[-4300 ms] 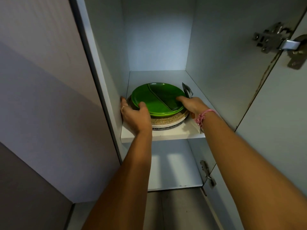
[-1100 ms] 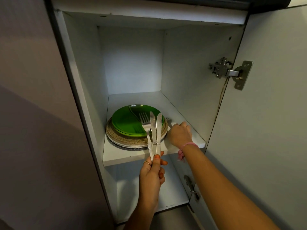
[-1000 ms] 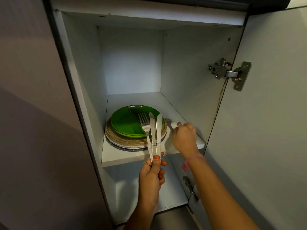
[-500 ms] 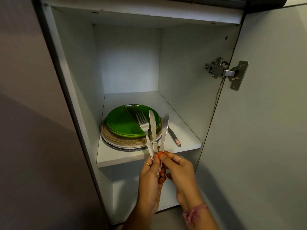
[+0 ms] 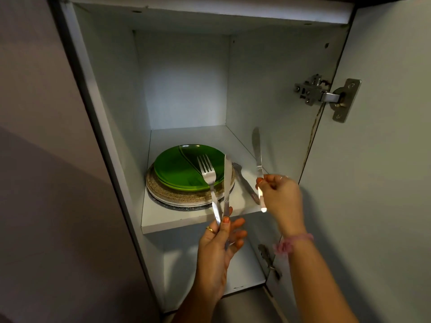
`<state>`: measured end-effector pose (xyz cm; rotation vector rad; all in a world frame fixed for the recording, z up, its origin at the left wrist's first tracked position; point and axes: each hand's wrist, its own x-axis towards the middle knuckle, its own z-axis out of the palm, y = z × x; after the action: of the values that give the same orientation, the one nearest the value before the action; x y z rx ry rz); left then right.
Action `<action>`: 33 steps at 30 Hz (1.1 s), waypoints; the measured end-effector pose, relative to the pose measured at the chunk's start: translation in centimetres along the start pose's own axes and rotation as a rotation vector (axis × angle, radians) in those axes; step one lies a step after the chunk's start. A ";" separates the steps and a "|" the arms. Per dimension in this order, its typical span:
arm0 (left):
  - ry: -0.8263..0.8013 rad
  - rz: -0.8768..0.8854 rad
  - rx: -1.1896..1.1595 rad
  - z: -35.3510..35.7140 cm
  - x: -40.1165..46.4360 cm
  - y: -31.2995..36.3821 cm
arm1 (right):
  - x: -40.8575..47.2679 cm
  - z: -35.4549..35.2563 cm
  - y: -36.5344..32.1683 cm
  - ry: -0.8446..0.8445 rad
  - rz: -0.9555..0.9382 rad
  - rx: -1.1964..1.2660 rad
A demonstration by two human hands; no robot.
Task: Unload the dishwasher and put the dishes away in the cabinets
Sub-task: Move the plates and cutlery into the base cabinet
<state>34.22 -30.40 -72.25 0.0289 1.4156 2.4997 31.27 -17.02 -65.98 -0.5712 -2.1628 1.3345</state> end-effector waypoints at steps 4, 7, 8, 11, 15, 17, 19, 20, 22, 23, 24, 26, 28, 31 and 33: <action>0.055 -0.023 0.031 -0.2 0.3 -0.1 | 3.8 0.1 -0.1 -0.096 0.025 -0.465; 0.067 -0.028 0.010 -0.3 0.4 -0.1 | 5.0 0.8 0.2 -0.150 0.064 -0.628; 0.066 -0.028 0.002 -0.2 0.4 -0.1 | 5.2 1.1 0.5 -0.165 0.075 -0.650; 0.065 -0.019 -0.021 -0.2 0.4 0.0 | 5.6 1.8 1.2 -0.164 0.088 -0.639; 0.062 -0.018 -0.041 0.1 0.5 -0.1 | 5.4 1.9 1.7 -0.136 0.072 -0.565; 0.059 -0.024 -0.045 0.2 0.5 -0.2 | 5.2 1.9 1.9 -0.086 0.056 -0.494; 0.061 -0.032 -0.052 0.2 0.5 -0.3 | 5.1 2.3 2.2 -0.060 0.054 -0.453; 0.062 -0.038 -0.057 0.2 0.6 -0.3 | 5.1 2.5 2.4 -0.059 0.061 -0.447; 0.055 -0.063 -0.076 0.2 0.6 -0.3 | 5.2 3.1 3.0 -0.066 0.087 -0.454; 0.051 -0.077 -0.091 0.3 0.6 -0.2 | 5.2 3.3 3.4 -0.076 0.094 -0.477; 0.048 -0.089 -0.104 0.4 0.6 -0.2 | 5.3 3.5 3.7 -0.083 0.091 -0.494; 0.042 -0.100 -0.113 0.5 0.5 -0.2 | 5.2 3.4 4.0 -0.061 0.029 -0.464; 0.023 -0.093 -0.090 0.7 0.3 -0.2 | 4.1 2.7 3.8 0.012 -0.077 -0.334; -0.028 -0.070 -0.030 0.9 0.1 -0.1 | -0.3 1.3 4.0 0.113 -0.145 -0.137; -0.068 -0.049 0.004 1.0 0.1 0.0 | -4.5 0.8 4.6 0.071 -0.059 0.025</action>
<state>34.30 -29.51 -71.73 0.0781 1.3784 2.4327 34.54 -18.28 -71.44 -0.5327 -2.0876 1.2886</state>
